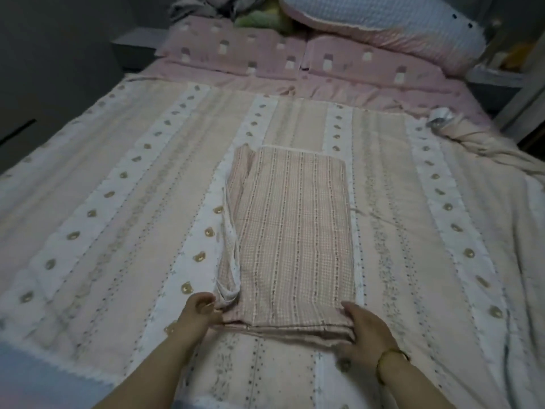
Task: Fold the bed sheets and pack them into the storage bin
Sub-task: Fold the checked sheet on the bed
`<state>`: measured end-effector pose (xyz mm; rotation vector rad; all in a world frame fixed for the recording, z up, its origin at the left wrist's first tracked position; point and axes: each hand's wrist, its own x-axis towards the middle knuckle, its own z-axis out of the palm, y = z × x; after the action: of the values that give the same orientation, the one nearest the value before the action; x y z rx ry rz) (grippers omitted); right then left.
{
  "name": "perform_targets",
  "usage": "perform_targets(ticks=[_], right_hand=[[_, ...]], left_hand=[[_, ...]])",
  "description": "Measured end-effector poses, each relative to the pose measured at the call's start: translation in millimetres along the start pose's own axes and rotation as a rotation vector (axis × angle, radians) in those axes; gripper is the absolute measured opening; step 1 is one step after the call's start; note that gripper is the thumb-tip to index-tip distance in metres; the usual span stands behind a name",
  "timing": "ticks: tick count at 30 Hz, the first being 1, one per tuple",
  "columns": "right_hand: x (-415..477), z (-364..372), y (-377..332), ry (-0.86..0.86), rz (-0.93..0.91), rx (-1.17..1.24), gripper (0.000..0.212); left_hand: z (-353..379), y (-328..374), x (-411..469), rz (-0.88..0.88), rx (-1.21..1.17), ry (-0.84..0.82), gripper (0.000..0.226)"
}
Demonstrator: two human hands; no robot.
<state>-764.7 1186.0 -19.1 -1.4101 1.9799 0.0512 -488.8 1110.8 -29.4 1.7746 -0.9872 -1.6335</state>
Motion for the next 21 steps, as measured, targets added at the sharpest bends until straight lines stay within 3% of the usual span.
perform_targets(ticks=[2,6,7,9,12,15,16,18,19,21], right_hand=[[-3,11,2,-0.02,-0.063,-0.254,0.088],[3,44,-9,0.136,-0.153,-0.508,0.112],[13,55,-9,0.216,-0.191,-0.535,0.115],[33,70,-9,0.274,-0.248,-0.481,0.109],[34,66,-17,0.391,-0.322,-0.402,0.067],[25,62,-15,0.44,-0.323,-0.224,0.076],[20,59,-14,0.501,-0.325,-0.152,0.074],[4,53,-19,0.619,-0.364,-0.025,0.051],[-3,54,-22,0.63,-0.401,-0.013,0.042],[-16,60,-29,0.439,-0.429,-0.082,0.052]], left_hand=[[1,-7,2,-0.053,0.002,-0.046,0.086],[15,-21,10,0.01,0.166,-0.063,0.135],[20,-23,15,0.058,0.169,-0.038,0.129],[28,-23,25,0.118,0.139,0.086,0.095],[27,-16,30,0.132,0.233,0.172,0.07],[13,-9,28,0.148,0.22,0.219,0.02],[8,-7,26,0.128,0.161,0.226,0.018],[-4,-10,20,0.075,-0.057,0.186,0.014],[-11,-13,14,0.038,-0.16,0.169,0.034],[-21,-28,4,-0.084,-0.333,0.146,0.053]])
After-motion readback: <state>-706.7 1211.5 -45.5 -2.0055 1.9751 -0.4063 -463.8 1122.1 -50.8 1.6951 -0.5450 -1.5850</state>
